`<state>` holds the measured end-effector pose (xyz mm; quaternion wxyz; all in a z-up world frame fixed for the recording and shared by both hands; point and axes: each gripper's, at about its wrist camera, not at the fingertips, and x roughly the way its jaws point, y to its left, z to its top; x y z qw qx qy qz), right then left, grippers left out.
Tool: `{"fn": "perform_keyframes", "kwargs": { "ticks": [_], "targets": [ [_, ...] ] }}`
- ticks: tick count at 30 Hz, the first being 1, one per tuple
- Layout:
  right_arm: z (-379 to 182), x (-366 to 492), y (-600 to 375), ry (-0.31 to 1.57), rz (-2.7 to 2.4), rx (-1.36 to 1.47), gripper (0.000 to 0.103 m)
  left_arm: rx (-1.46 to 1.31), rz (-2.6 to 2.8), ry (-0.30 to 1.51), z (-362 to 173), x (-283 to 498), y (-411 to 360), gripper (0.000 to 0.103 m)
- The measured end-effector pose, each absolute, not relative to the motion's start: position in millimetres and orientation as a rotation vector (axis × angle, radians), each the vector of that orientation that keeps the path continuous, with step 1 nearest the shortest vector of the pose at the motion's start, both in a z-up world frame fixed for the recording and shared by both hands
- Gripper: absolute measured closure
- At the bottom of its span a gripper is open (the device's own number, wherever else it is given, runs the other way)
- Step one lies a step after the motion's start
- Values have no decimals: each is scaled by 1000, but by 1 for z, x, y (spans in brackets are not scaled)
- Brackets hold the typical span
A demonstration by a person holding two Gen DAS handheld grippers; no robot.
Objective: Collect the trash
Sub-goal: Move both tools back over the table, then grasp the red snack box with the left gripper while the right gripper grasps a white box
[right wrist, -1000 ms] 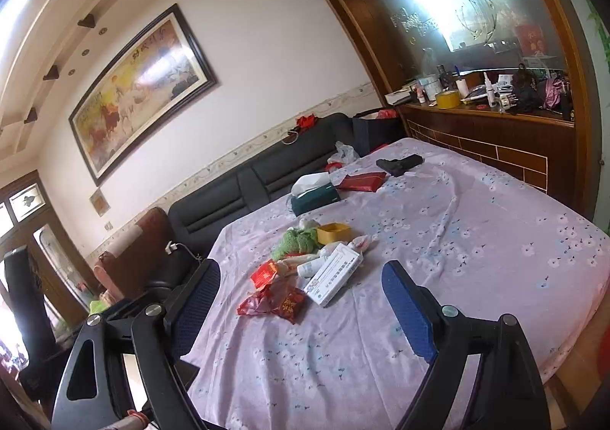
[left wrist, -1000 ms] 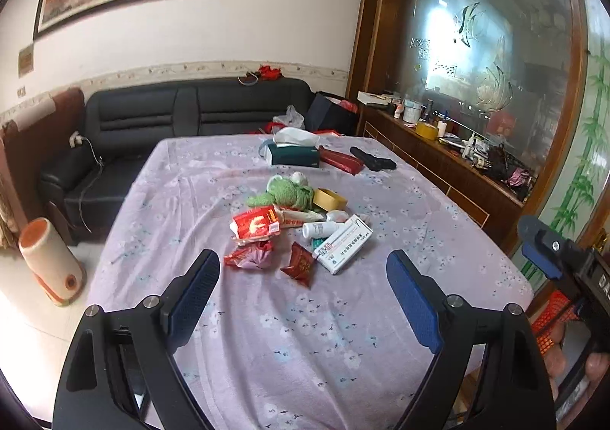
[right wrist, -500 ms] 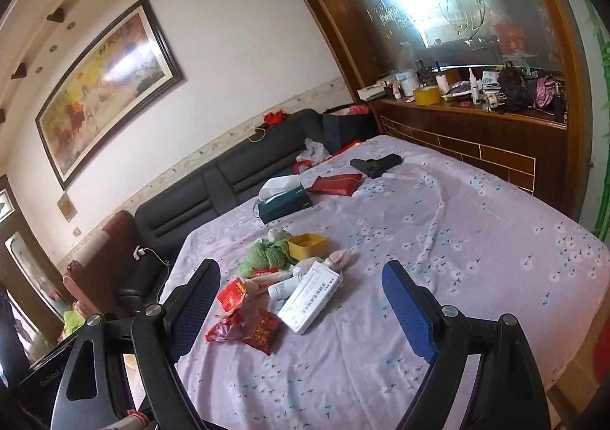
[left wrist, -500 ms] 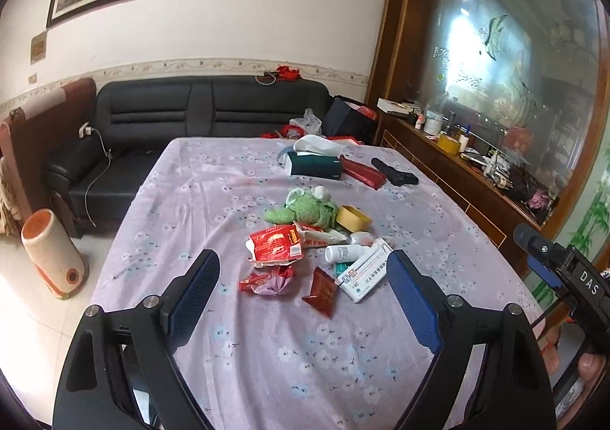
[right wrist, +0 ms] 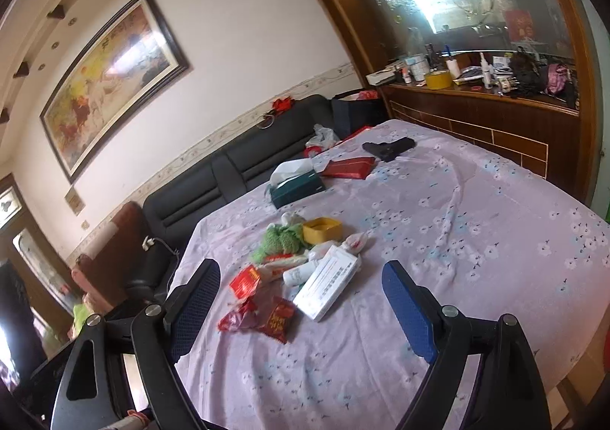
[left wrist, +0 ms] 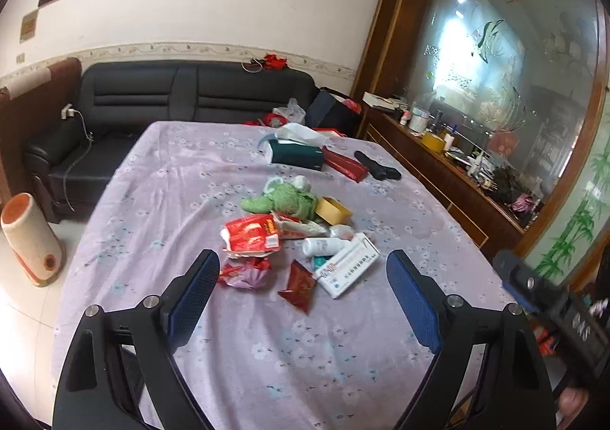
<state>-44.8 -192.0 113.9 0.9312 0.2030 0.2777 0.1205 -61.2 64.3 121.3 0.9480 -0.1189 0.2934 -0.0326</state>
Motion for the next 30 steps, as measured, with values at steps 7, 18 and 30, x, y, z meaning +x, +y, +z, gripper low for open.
{"fn": "perform_keyframes", "kwargs": {
  "ticks": [7,18,30],
  "targets": [
    [103,-63,-200,575,265,394,13,-285,-61,577,128,-43,69,15],
    [68,-28,-227,636,318,474,13,-374,25,645,91,-15,97,15],
    [13,35,-213,790,427,566,13,-365,57,776,59,44,108,15]
  ]
}}
